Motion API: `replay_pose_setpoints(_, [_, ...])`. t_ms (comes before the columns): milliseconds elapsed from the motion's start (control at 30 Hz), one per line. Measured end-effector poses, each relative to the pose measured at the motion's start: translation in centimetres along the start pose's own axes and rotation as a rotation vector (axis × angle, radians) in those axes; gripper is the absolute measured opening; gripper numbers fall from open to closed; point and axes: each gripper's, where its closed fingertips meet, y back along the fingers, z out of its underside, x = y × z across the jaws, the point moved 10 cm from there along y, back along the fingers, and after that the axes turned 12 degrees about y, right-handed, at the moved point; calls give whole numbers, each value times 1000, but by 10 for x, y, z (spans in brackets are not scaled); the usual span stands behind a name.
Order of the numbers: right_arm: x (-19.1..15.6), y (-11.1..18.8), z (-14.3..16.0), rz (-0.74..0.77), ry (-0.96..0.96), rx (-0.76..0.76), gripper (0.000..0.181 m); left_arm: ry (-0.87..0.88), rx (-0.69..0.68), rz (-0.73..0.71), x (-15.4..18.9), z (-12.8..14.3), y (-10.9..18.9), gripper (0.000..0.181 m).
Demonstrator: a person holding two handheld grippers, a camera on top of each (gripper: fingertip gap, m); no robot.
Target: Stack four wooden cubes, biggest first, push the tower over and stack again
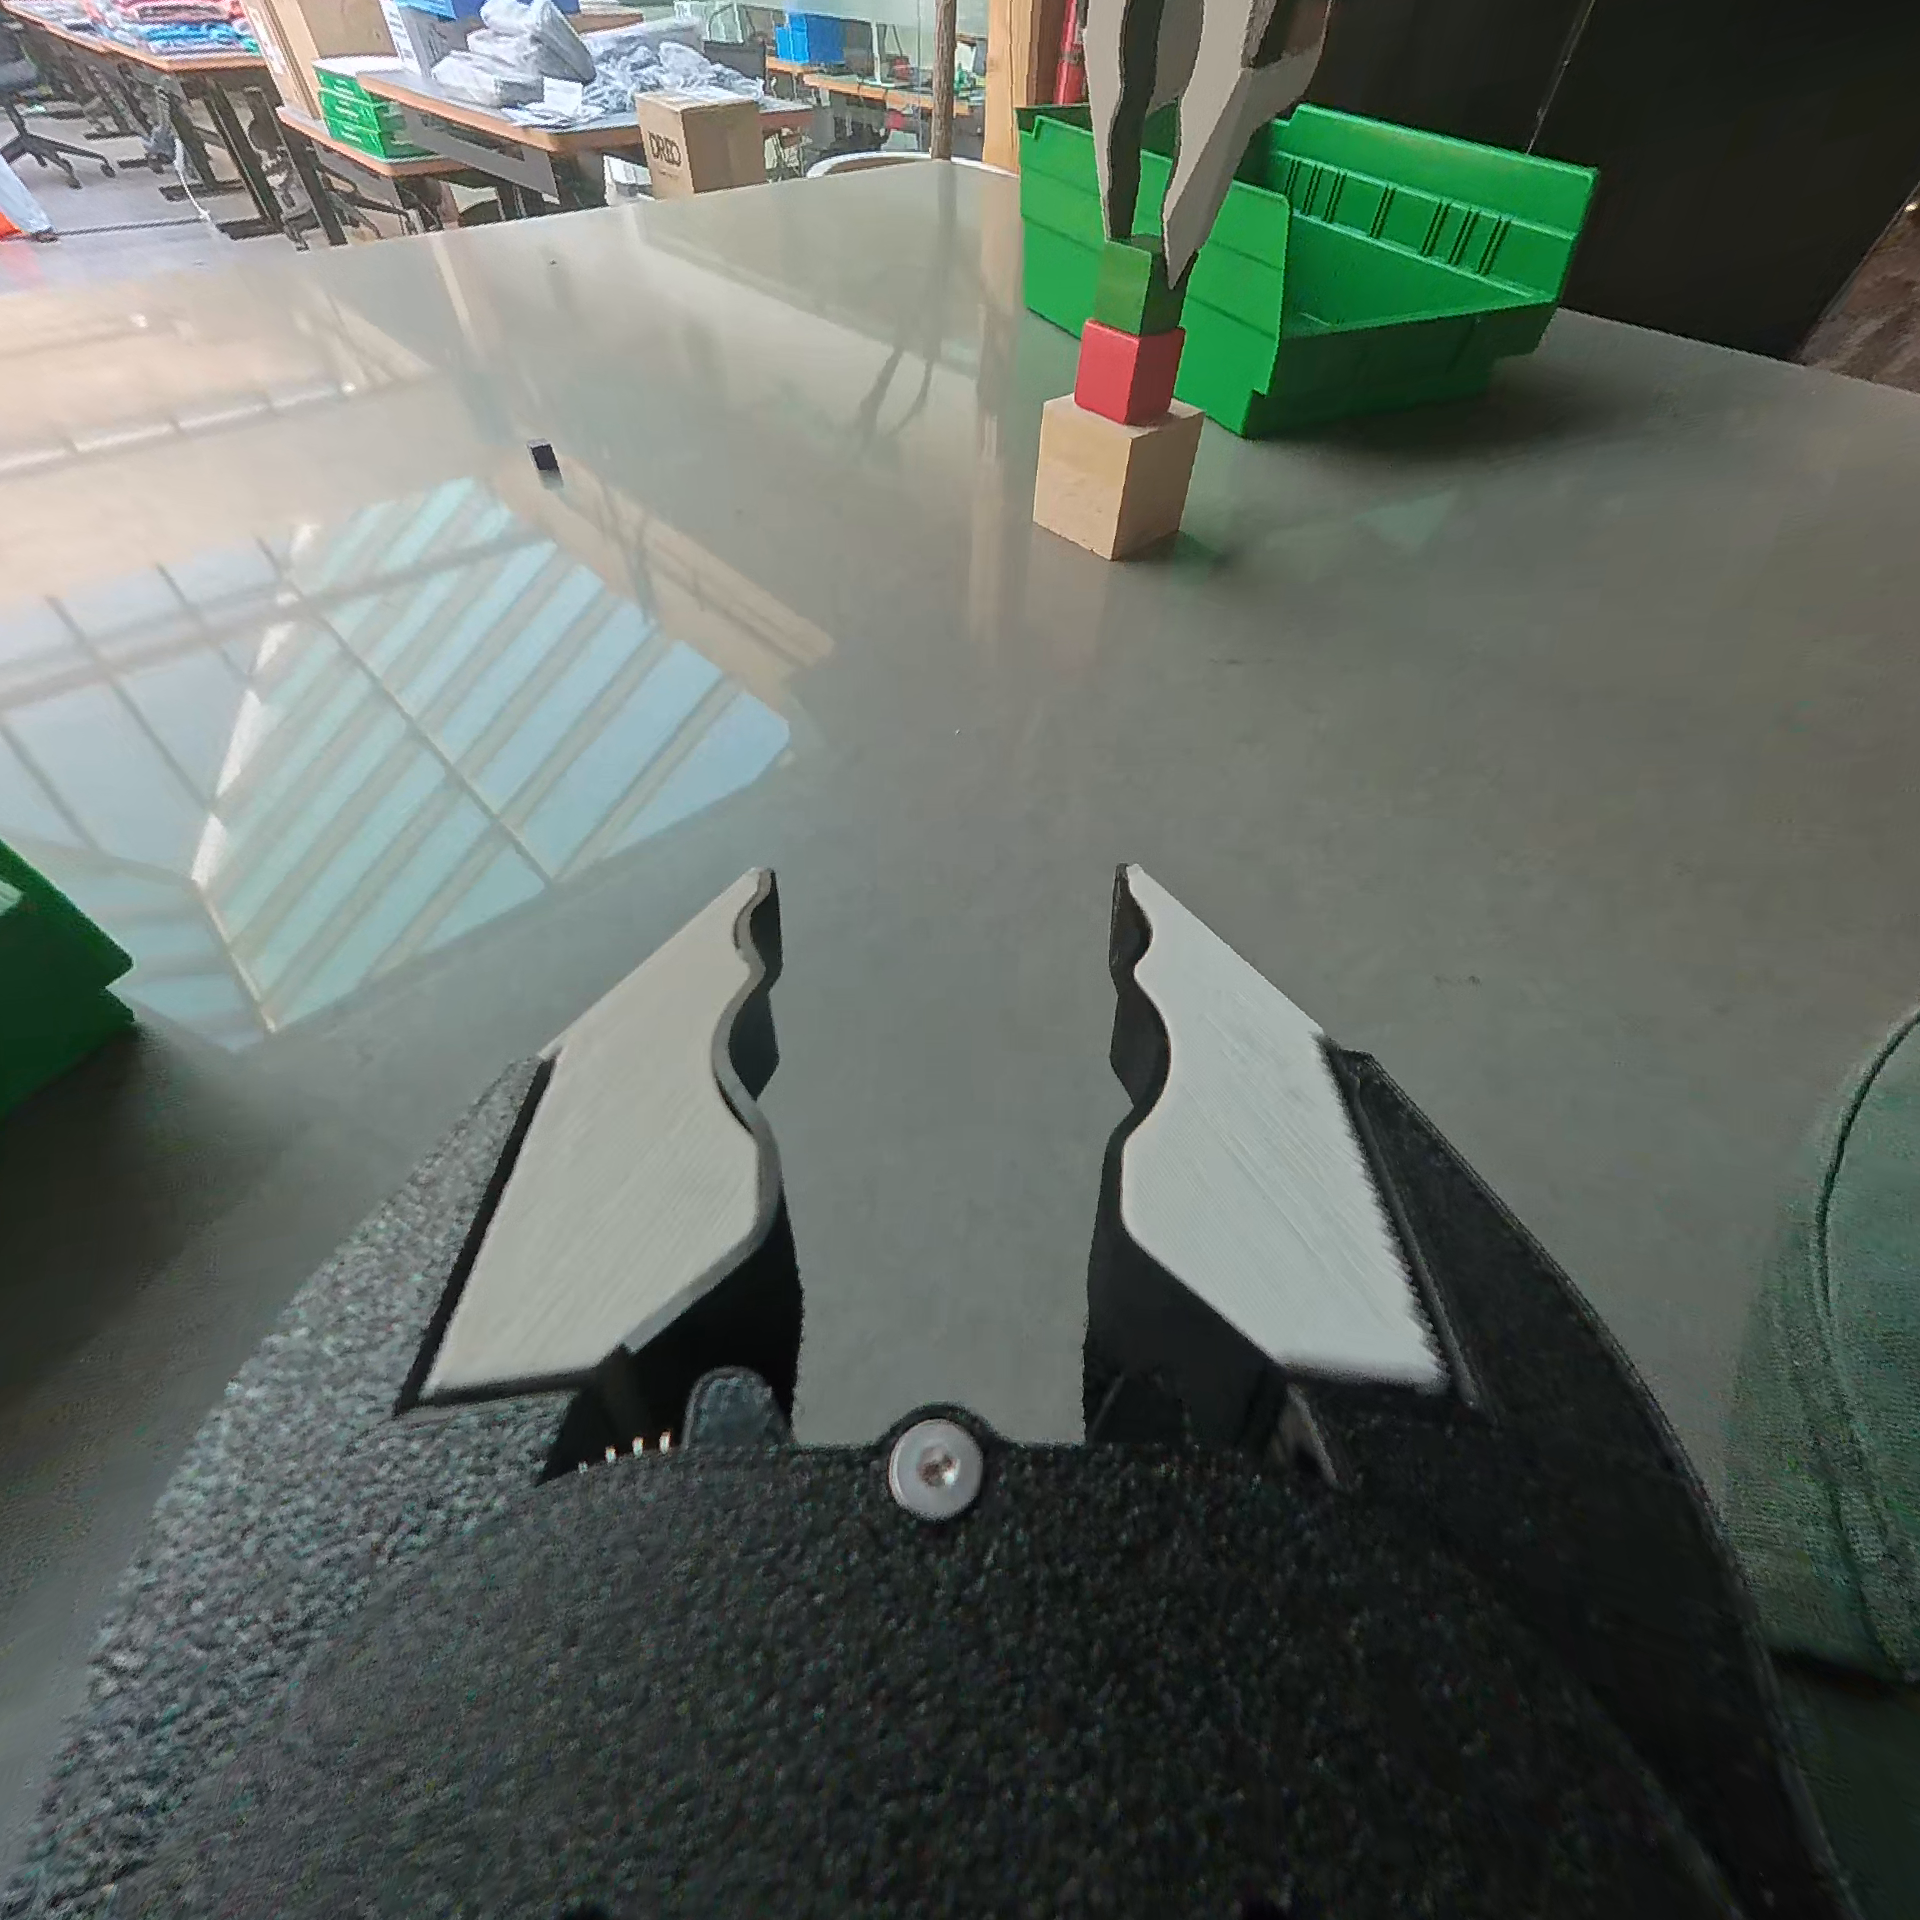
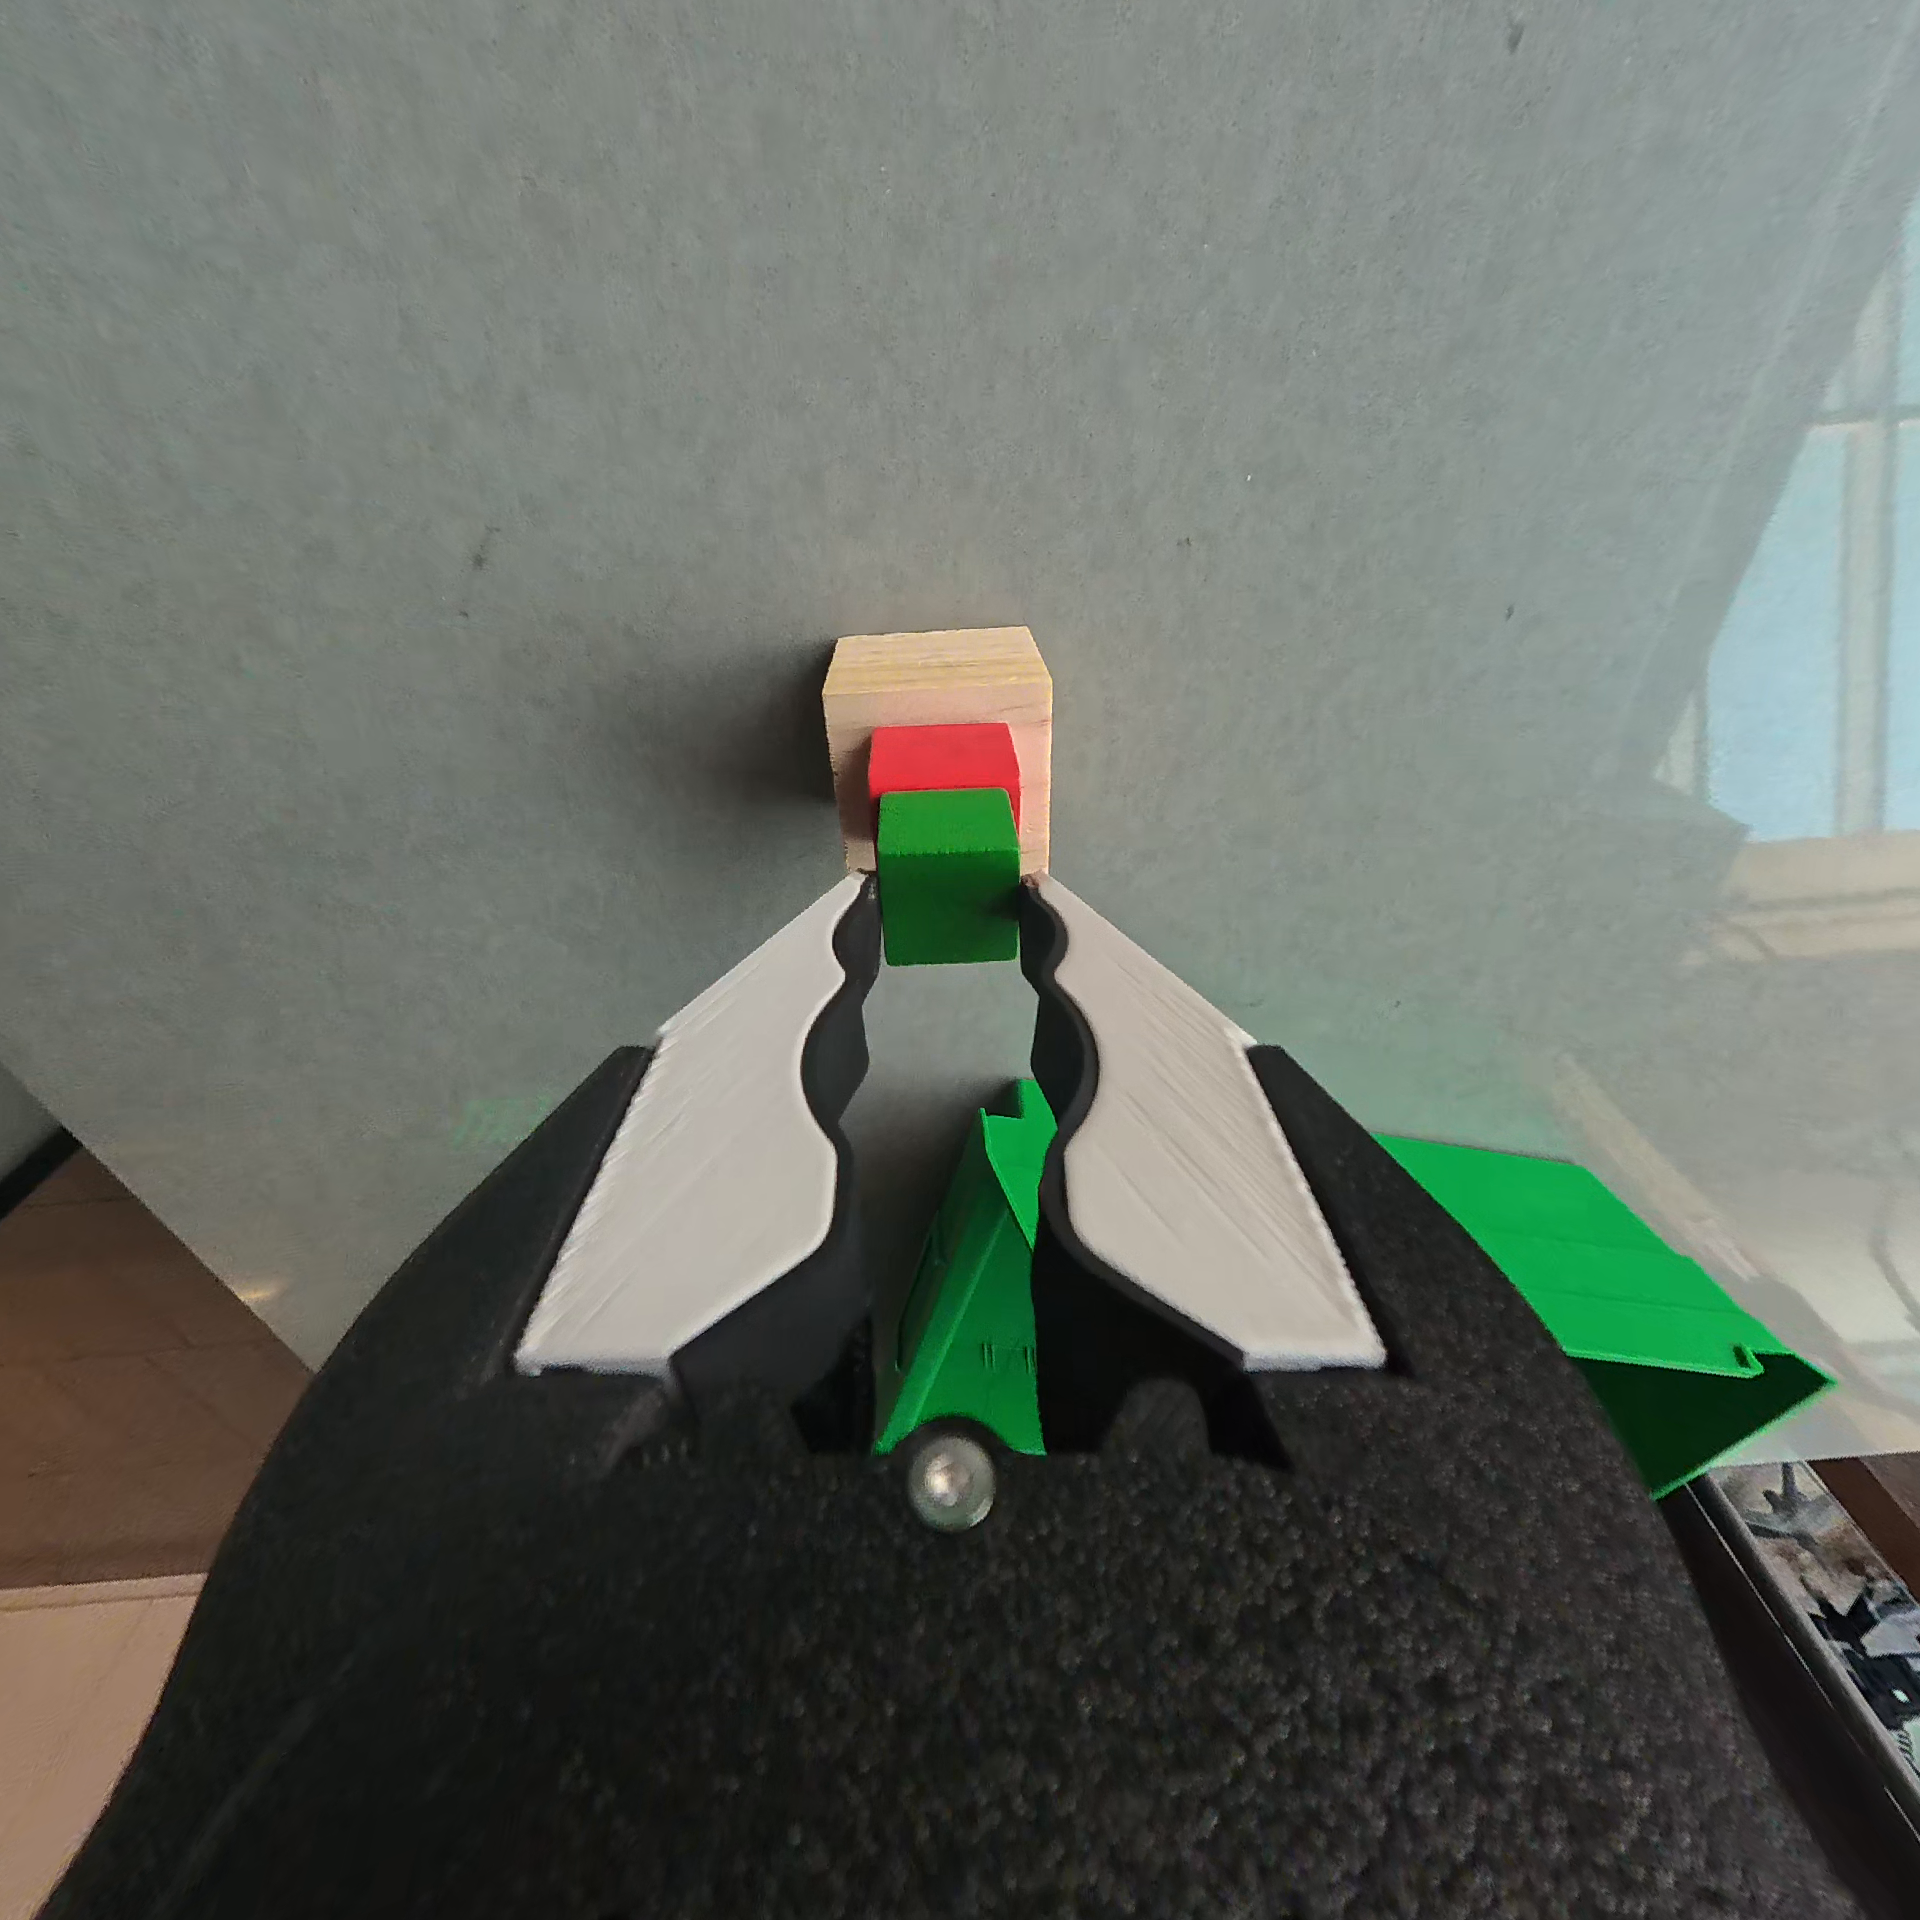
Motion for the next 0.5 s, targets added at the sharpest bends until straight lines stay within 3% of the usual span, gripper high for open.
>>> replay_pose_setpoints(233, [2,12,-1,15,-14,62,33,4,2,-3,0,0,1,63])
replay_pose_setpoints(500, [8,42,1,151,-86,305,39,7,5,-9,-1,0,2,62])
